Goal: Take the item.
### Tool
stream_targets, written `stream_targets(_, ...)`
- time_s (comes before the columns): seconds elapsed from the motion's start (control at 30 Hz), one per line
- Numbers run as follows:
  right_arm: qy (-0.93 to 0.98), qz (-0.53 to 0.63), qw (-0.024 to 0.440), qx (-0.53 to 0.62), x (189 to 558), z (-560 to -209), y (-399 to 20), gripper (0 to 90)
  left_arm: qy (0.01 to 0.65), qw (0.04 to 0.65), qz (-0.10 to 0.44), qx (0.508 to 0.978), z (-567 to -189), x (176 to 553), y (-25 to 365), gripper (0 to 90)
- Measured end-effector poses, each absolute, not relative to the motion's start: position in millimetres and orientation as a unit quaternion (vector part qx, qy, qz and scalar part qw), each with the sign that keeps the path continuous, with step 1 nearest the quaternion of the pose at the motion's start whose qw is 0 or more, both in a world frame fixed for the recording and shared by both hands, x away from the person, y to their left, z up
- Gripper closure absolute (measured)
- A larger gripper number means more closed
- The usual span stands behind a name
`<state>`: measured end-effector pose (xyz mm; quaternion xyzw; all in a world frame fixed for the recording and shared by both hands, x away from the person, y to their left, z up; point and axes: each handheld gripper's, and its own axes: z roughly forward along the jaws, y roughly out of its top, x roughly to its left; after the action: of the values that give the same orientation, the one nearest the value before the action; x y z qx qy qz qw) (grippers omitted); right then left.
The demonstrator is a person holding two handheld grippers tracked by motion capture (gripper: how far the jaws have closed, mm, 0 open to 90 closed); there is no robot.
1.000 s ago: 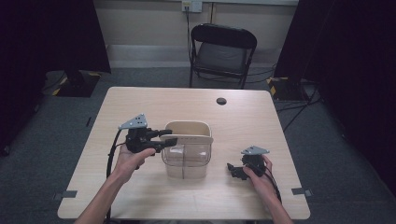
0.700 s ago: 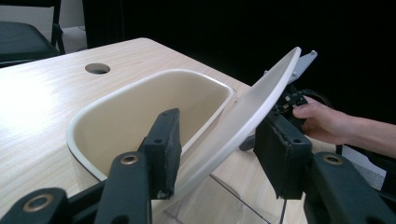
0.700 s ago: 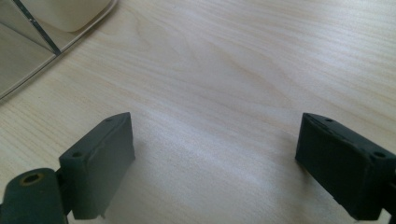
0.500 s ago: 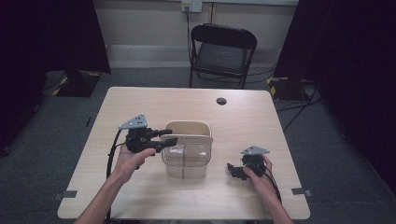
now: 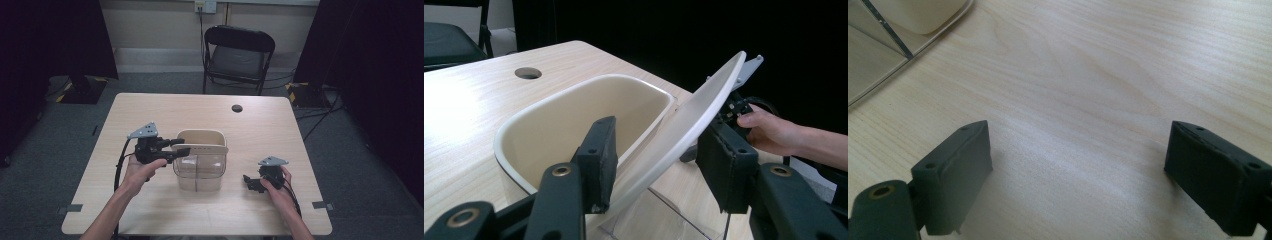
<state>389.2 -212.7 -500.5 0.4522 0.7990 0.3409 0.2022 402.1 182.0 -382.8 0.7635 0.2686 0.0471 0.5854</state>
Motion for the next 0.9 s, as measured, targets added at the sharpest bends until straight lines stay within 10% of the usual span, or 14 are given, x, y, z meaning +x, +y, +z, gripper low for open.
stream_targets(0.9,0.799,0.341,0.202,0.452,389.2,-500.6,-212.7,10.8,0.269,0.586,0.048,0.763,-382.9,402.0,181.6,50.7)
